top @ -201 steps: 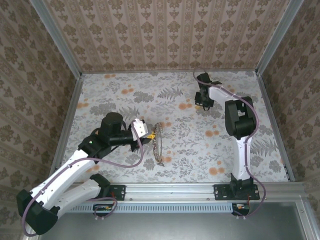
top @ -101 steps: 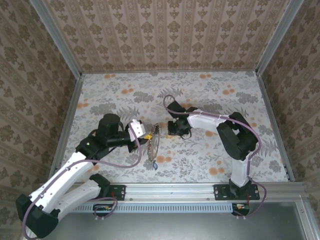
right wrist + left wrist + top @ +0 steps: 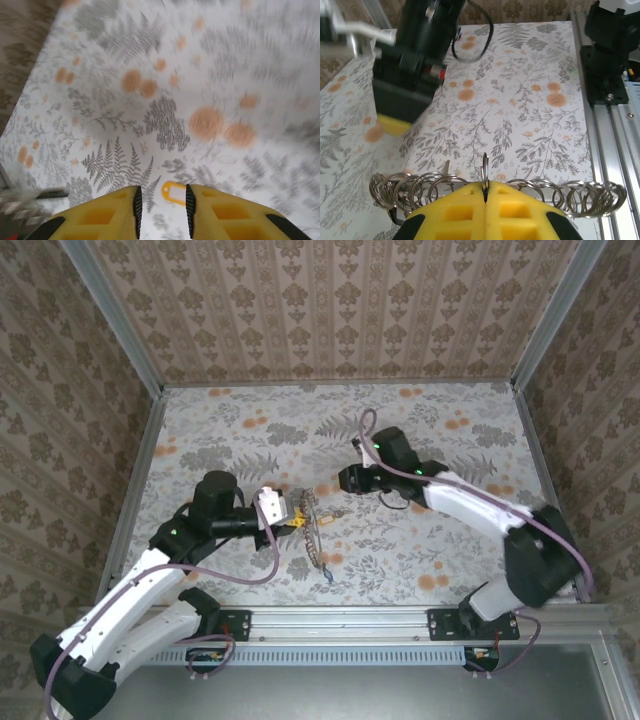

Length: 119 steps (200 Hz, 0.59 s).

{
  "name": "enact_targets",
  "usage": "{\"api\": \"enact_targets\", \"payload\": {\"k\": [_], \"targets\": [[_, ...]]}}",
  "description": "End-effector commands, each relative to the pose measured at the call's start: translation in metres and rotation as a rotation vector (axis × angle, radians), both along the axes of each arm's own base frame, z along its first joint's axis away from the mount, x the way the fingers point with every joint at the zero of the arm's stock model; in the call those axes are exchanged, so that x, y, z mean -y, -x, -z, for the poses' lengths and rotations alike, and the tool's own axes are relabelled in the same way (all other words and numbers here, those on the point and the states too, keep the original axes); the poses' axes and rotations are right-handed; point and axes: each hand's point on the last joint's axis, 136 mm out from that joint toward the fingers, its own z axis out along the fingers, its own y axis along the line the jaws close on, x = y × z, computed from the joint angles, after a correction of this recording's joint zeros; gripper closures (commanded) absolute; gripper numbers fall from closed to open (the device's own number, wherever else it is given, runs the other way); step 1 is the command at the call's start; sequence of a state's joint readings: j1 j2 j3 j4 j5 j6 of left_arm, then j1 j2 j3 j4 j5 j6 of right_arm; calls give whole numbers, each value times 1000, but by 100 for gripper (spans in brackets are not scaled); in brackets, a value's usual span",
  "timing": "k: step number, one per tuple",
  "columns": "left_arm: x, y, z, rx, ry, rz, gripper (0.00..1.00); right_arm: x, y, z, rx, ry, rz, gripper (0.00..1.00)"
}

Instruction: Put the keys on the keyring

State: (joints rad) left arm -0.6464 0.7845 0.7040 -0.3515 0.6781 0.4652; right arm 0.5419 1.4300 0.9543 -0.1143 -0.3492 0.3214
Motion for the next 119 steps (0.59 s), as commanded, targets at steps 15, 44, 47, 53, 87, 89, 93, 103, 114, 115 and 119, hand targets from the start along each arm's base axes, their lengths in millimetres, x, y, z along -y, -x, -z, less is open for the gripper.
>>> {"api": "enact_targets", "payload": {"k": [15, 44, 47, 53, 87, 89, 93, 103, 114, 115, 119], "targets": [[13, 16, -21, 99, 83, 157, 100, -14, 88, -56, 680, 19, -591, 65], [21, 23, -24, 146, 104, 219, 100, -5, 128, -68, 816, 48, -755, 65], [21, 24, -23, 150, 104, 222, 100, -5, 132, -70, 824, 36, -773, 65], [23, 27, -24, 164, 109, 237, 100, -6, 143, -73, 853, 14, -823, 65], [31, 35, -22, 183, 117, 282, 100, -17, 168, -79, 931, -13, -935, 66], [31, 35, -22, 185, 116, 282, 100, -18, 169, -80, 935, -13, -938, 66], [32, 36, -23, 184, 118, 287, 100, -18, 169, -81, 941, -12, -940, 66], [34, 35, -23, 184, 120, 288, 100, -19, 170, -82, 945, -14, -942, 65], [36, 34, -25, 186, 131, 285, 100, -21, 171, -83, 947, -20, -946, 63], [37, 34, -25, 186, 132, 285, 100, -21, 171, -83, 946, -20, -945, 62], [37, 34, -25, 188, 135, 286, 100, -21, 171, -83, 948, -21, -941, 61]]}}
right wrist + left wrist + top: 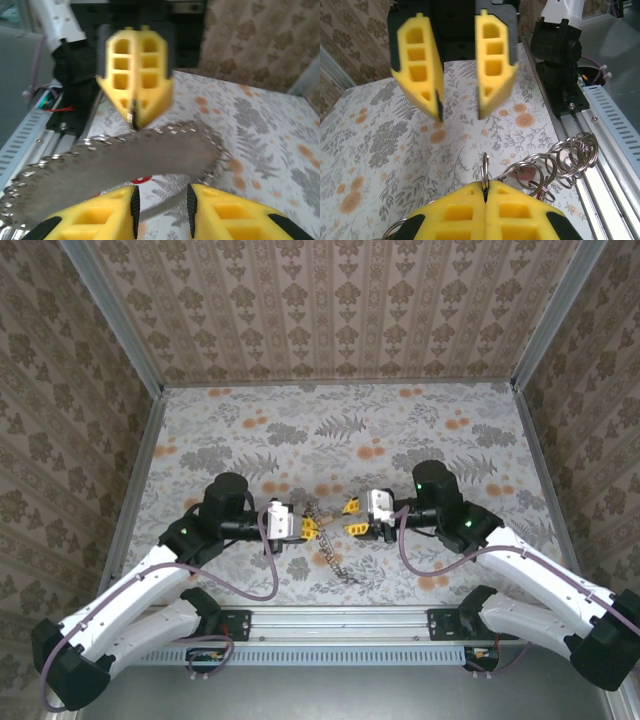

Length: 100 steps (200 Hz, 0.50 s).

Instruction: Put the keys on the keyring

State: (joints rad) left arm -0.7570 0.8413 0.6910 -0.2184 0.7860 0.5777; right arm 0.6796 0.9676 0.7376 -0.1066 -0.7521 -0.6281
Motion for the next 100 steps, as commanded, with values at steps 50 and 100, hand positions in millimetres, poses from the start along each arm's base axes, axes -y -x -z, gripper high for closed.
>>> {"api": "enact_targets", "payload": {"k": [50, 100], "targets": [[15, 0, -21, 61, 112, 56, 100, -10, 9, -1, 28, -60, -39, 63], [20, 3, -18, 43, 114, 93, 100, -14, -5, -2, 36, -85, 33, 72]]}}
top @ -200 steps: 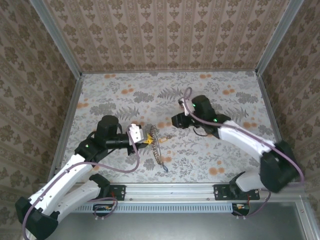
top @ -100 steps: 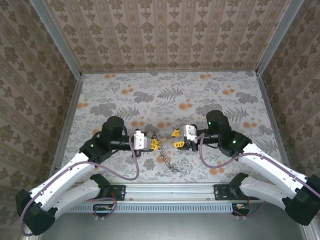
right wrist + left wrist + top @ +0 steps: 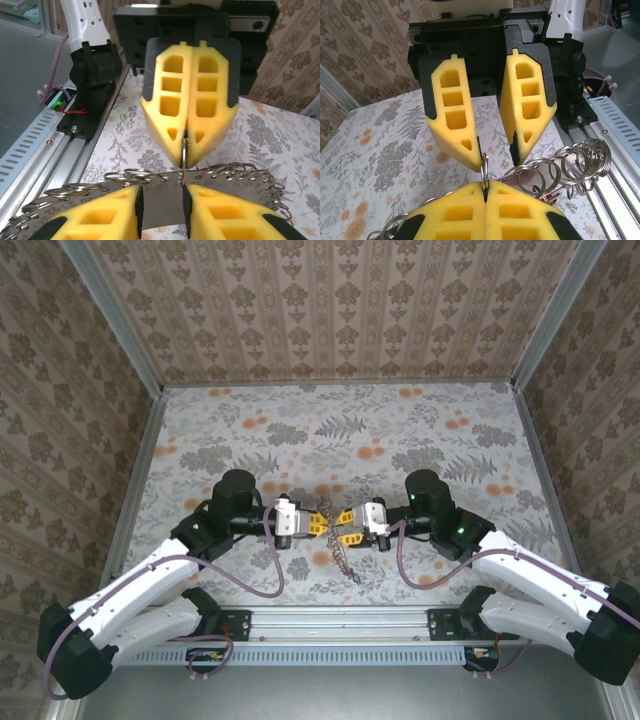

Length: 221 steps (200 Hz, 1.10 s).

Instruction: Put the keys on the keyring

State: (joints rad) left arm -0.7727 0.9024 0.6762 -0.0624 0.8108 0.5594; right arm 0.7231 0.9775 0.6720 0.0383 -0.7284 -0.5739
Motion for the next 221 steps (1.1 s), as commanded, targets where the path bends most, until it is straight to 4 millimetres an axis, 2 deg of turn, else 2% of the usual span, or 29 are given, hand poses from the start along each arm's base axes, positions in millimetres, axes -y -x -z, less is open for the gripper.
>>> {"api": "enact_targets", "payload": {"k": [1, 35, 104, 119, 135, 147, 157, 165, 175, 199, 221], "targets": [[5, 9, -12, 11, 51, 61, 100, -3, -8, -7, 29, -42, 42, 72], [7, 10, -10, 9, 50, 74, 100, -2, -14, -7, 28, -44, 81, 73], [12, 6, -14, 18, 62, 75, 100, -3, -12, 2, 8, -39, 73, 74], [13, 5, -14, 21, 64, 70, 100, -4, -13, 0, 16, -48, 81, 81], [15, 3, -14, 25, 68, 61, 100, -3, -15, 0, 22, -48, 97, 100], [15, 0, -14, 19, 68, 37, 100, -1, -19, 0, 37, -52, 127, 100], [15, -4, -13, 14, 64, 13, 87, 3, -21, 1, 57, -52, 153, 100], [14, -6, -11, 7, 52, -7, 64, 6, -22, 1, 79, -50, 169, 100], [12, -7, -8, -1, 30, -27, 48, 10, -22, 1, 108, -35, 180, 100], [4, -3, 2, 1, -21, -36, 26, 19, -14, 7, 162, 25, 163, 100], [-3, -3, 11, -1, -65, -62, 24, 28, -8, 12, 209, 75, 150, 100]]}}
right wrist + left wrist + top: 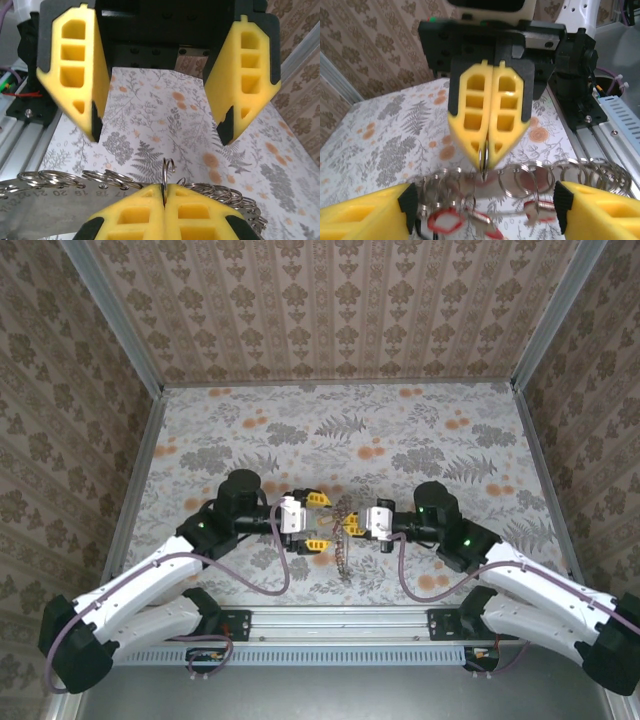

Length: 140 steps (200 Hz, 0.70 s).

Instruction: Put the keys on the keyring

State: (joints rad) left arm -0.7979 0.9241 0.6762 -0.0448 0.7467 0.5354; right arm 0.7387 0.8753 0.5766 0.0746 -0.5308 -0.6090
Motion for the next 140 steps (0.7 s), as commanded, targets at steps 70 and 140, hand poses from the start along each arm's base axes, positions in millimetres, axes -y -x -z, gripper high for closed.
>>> {"api": "enact_targets", "payload": {"k": [70, 140], "targets": [[-18, -64, 29, -141, -172, -428, 24, 54, -26, 3, 64, 222, 215, 100], [-12, -120, 80, -642, -487, -795, 42, 128, -102, -32, -191, -45, 727, 100]]}}
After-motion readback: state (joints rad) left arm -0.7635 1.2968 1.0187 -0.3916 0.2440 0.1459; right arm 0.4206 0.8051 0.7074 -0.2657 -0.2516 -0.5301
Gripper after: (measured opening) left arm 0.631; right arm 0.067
